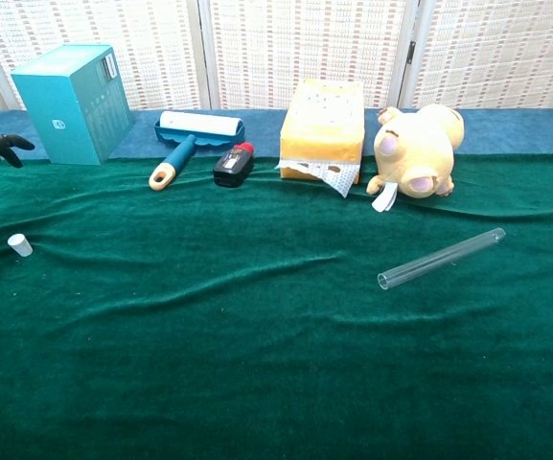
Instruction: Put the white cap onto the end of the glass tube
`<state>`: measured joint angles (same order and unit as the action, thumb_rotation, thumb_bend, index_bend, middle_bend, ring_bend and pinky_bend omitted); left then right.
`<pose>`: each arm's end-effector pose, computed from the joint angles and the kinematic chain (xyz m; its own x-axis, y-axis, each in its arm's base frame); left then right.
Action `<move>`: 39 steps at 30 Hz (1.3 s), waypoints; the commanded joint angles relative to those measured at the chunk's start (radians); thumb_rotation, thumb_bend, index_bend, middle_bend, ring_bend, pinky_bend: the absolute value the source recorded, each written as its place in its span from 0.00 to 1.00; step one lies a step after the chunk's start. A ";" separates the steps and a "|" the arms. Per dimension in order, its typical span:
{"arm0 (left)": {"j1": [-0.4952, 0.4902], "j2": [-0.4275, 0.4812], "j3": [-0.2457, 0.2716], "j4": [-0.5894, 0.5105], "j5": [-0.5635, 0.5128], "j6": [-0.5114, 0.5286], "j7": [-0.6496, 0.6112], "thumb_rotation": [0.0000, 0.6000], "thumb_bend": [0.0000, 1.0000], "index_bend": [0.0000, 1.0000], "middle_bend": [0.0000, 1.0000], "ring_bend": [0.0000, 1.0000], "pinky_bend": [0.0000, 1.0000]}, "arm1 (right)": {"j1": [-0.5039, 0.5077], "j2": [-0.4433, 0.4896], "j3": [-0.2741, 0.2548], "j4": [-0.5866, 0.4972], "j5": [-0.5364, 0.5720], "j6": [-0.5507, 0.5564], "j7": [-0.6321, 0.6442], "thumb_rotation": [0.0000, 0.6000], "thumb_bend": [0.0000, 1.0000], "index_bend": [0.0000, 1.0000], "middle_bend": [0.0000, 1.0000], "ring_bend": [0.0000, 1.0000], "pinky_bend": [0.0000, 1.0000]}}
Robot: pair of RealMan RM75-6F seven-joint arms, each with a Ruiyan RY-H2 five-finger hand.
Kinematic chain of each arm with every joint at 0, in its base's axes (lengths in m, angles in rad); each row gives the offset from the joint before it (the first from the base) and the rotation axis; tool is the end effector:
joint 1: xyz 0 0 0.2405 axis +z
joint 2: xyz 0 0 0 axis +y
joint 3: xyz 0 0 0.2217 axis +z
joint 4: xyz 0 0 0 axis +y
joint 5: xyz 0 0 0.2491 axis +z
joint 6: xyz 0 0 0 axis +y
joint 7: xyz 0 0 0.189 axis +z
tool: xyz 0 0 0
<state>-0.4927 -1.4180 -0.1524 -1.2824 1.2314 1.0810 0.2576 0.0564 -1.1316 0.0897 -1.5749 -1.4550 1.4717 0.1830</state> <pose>-0.2651 0.3719 0.0194 0.5843 0.1261 0.8017 0.8113 -0.1174 -0.5728 -0.3133 -0.2281 0.1172 0.2384 0.0258 0.9708 -0.9698 0.0598 0.2366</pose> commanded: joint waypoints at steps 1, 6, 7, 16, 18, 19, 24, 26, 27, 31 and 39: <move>0.010 0.022 0.010 -0.025 0.016 0.021 0.010 1.00 0.25 0.23 0.37 0.30 0.12 | 0.001 0.000 0.000 0.000 -0.001 -0.001 0.000 1.00 0.66 0.13 0.12 0.07 0.00; 0.010 0.024 0.023 -0.014 0.044 0.023 -0.023 1.00 0.26 0.41 0.82 0.69 0.56 | 0.001 -0.002 -0.002 0.003 -0.004 -0.002 0.005 1.00 0.66 0.13 0.12 0.07 0.00; 0.009 0.025 0.026 -0.013 0.046 0.018 -0.032 1.00 0.26 0.43 0.87 0.74 0.64 | 0.001 -0.002 -0.002 0.004 -0.004 -0.002 0.006 1.00 0.66 0.13 0.12 0.07 0.00; -0.007 0.006 0.033 0.042 0.021 -0.049 -0.064 1.00 0.29 0.45 1.00 0.92 0.83 | -0.002 0.005 0.000 0.008 -0.001 0.003 0.012 1.00 0.66 0.13 0.12 0.07 0.00; -0.008 -0.003 0.035 0.059 0.020 -0.054 -0.075 1.00 0.30 0.45 1.00 0.92 0.83 | -0.002 0.009 0.004 0.005 0.001 0.005 0.012 1.00 0.66 0.13 0.12 0.07 0.00; -0.009 -0.007 0.035 0.066 0.020 -0.058 -0.081 1.00 0.31 0.45 1.00 0.92 0.83 | -0.002 0.011 0.005 0.004 0.002 0.006 0.011 1.00 0.66 0.13 0.12 0.07 0.00; -0.014 -0.027 0.043 0.105 0.019 -0.085 -0.109 1.00 0.36 0.46 1.00 0.92 0.83 | 0.001 0.015 0.007 -0.002 0.003 -0.001 0.006 1.00 0.66 0.13 0.12 0.07 0.00; -0.015 -0.034 0.045 0.114 0.021 -0.091 -0.118 1.00 0.36 0.46 1.00 0.92 0.83 | 0.003 0.015 0.006 -0.003 0.004 -0.003 0.004 1.00 0.66 0.13 0.12 0.07 0.00; -0.016 -0.038 0.047 0.119 0.022 -0.094 -0.122 1.00 0.36 0.46 1.00 0.92 0.83 | 0.003 0.014 0.006 -0.003 0.005 -0.005 0.004 1.00 0.66 0.13 0.12 0.07 0.00; -0.020 -0.050 0.051 0.133 0.024 -0.102 -0.122 1.00 0.36 0.46 1.00 0.92 0.83 | 0.004 0.014 0.006 -0.003 0.007 -0.008 0.002 1.00 0.66 0.13 0.12 0.07 0.00; -0.024 -0.064 0.051 0.148 0.025 -0.109 -0.132 1.00 0.36 0.47 1.00 0.92 0.83 | 0.005 0.014 0.006 -0.003 0.009 -0.011 0.002 1.00 0.66 0.13 0.12 0.07 0.00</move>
<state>-0.5159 -1.4811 -0.1012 -1.1349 1.2555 0.9720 0.1264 0.0614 -1.1178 0.0959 -1.5776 -1.4461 1.4608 0.1849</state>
